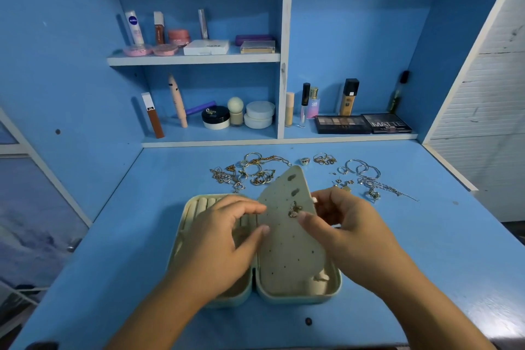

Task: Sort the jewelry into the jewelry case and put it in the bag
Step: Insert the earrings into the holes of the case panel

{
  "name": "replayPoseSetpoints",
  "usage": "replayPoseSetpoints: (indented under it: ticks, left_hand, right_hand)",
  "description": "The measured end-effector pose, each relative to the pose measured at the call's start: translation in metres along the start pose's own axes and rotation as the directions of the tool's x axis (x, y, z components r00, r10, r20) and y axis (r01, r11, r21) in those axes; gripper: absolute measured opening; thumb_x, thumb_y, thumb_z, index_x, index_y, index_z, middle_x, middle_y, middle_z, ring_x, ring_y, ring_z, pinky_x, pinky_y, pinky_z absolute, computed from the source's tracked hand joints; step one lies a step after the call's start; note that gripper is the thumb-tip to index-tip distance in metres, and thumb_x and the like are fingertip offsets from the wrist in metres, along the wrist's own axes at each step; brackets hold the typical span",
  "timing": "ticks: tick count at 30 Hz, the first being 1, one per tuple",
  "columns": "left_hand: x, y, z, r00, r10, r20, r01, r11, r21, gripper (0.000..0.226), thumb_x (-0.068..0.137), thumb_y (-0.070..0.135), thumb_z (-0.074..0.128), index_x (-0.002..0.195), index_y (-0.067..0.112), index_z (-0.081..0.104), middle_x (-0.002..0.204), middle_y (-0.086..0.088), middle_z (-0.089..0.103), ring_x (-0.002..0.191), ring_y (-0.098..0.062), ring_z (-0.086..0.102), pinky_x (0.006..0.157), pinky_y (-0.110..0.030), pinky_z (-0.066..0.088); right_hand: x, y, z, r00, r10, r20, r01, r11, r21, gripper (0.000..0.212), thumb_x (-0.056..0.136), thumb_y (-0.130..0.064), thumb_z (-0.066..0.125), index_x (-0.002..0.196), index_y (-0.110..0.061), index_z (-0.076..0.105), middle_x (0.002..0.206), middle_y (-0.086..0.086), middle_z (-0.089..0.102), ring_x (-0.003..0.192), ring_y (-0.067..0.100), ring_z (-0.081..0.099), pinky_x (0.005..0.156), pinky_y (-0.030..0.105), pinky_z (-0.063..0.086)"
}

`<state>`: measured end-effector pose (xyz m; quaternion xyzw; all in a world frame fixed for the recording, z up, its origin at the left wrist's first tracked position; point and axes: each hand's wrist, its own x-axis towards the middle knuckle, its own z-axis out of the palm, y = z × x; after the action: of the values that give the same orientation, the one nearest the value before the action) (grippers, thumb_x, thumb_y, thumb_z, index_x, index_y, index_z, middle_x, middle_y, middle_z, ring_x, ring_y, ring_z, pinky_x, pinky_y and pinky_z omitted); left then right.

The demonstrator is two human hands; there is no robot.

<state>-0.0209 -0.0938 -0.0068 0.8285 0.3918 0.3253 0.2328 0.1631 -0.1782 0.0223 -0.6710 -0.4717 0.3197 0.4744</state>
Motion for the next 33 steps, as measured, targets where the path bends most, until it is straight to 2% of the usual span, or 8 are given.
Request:
replayPoseSetpoints:
  ticks: [3, 5, 8, 12, 16, 22, 27, 33]
  left_hand:
    - [0.002, -0.006, -0.005, 0.994, 0.03, 0.106, -0.046, 0.987, 0.151, 0.035, 0.078, 0.048, 0.06, 0.11, 0.036, 0.068, 0.115, 0.029, 0.056, 0.115, 0.008, 0.048, 0.101, -0.016, 0.037]
    - [0.001, -0.01, -0.003, 0.987, 0.026, 0.16, -0.059, 0.977, 0.205, 0.036, 0.081, 0.051, 0.06, 0.114, 0.039, 0.066, 0.12, 0.029, 0.053, 0.117, 0.008, 0.045, 0.101, -0.015, 0.033]
    - [-0.002, -0.012, 0.002, 0.988, 0.014, 0.156, -0.053, 0.967, 0.248, 0.03, 0.085, 0.049, 0.063, 0.114, 0.04, 0.065, 0.121, 0.03, 0.051, 0.113, 0.012, 0.042, 0.093, -0.004, 0.028]
    - [-0.005, -0.013, 0.008, 0.994, 0.03, 0.104, -0.056, 0.964, 0.259, 0.031, 0.084, 0.05, 0.06, 0.111, 0.039, 0.067, 0.119, 0.028, 0.053, 0.106, 0.013, 0.038, 0.09, 0.002, 0.023]
    - [-0.005, -0.017, 0.011, 0.994, 0.029, 0.102, -0.053, 0.969, 0.24, 0.047, 0.079, 0.062, 0.042, 0.111, 0.039, 0.067, 0.118, 0.028, 0.051, 0.11, 0.007, 0.045, 0.09, -0.004, 0.026]
    - [-0.005, -0.021, 0.014, 0.995, 0.035, 0.091, -0.053, 0.977, 0.206, 0.049, 0.078, 0.062, 0.041, 0.112, 0.038, 0.068, 0.118, 0.026, 0.051, 0.115, 0.005, 0.045, 0.097, -0.016, 0.033]
    - [-0.005, -0.022, 0.015, 0.996, 0.029, 0.08, -0.044, 0.982, 0.186, 0.045, 0.079, 0.059, 0.046, 0.111, 0.037, 0.068, 0.118, 0.026, 0.051, 0.116, 0.007, 0.043, 0.097, -0.014, 0.031]
    - [-0.005, -0.024, 0.016, 0.996, 0.04, 0.076, -0.052, 0.984, 0.171, 0.05, 0.077, 0.062, 0.042, 0.111, 0.036, 0.069, 0.117, 0.027, 0.05, 0.116, 0.005, 0.045, 0.1, -0.021, 0.035]
  right_hand:
    - [-0.001, 0.01, -0.008, 0.998, 0.051, -0.033, -0.056, 0.98, -0.193, 0.006, 0.086, -0.032, 0.062, 0.087, -0.028, 0.066, 0.056, -0.008, 0.051, 0.045, 0.007, 0.044, 0.045, 0.018, 0.039]
    - [-0.002, 0.018, -0.011, 0.994, 0.106, -0.039, -0.113, 0.956, -0.272, 0.009, 0.088, -0.034, 0.059, 0.092, -0.031, 0.067, 0.054, -0.012, 0.051, 0.043, 0.004, 0.04, 0.04, 0.016, 0.034]
    - [-0.004, 0.023, -0.011, 0.985, 0.16, -0.058, -0.171, 0.928, -0.332, 0.014, 0.091, -0.034, 0.057, 0.103, -0.034, 0.064, 0.067, -0.012, 0.06, 0.047, 0.005, 0.048, 0.04, 0.017, 0.036]
    - [-0.004, 0.027, -0.008, 0.991, 0.11, -0.076, -0.133, 0.871, -0.472, 0.025, 0.093, -0.037, 0.053, 0.117, -0.033, 0.059, 0.086, -0.014, 0.059, 0.066, 0.003, 0.053, 0.047, 0.015, 0.033]
    - [-0.004, 0.034, -0.005, 0.994, 0.069, -0.08, -0.101, 0.838, -0.536, 0.025, 0.093, -0.036, 0.051, 0.115, -0.028, 0.062, 0.097, -0.011, 0.051, 0.08, 0.004, 0.049, 0.056, 0.009, 0.032]
    - [0.004, 0.033, -0.014, 0.993, 0.119, -0.021, -0.112, 0.846, -0.522, 0.013, 0.089, -0.037, 0.056, 0.1, -0.03, 0.058, 0.089, -0.014, 0.057, 0.072, 0.002, 0.053, 0.053, 0.015, 0.039]
    - [0.029, 0.027, -0.034, 0.99, 0.133, 0.041, -0.091, 0.842, -0.532, 0.009, 0.088, -0.033, 0.058, 0.084, -0.028, 0.064, 0.085, -0.009, 0.066, 0.073, 0.009, 0.062, 0.059, 0.022, 0.048]
    - [0.076, 0.045, -0.056, 0.996, -0.01, -0.093, -0.051, 0.776, -0.628, 0.015, 0.09, -0.016, 0.054, 0.097, -0.02, 0.067, 0.092, -0.002, 0.067, 0.081, 0.019, 0.059, 0.065, 0.026, 0.045]
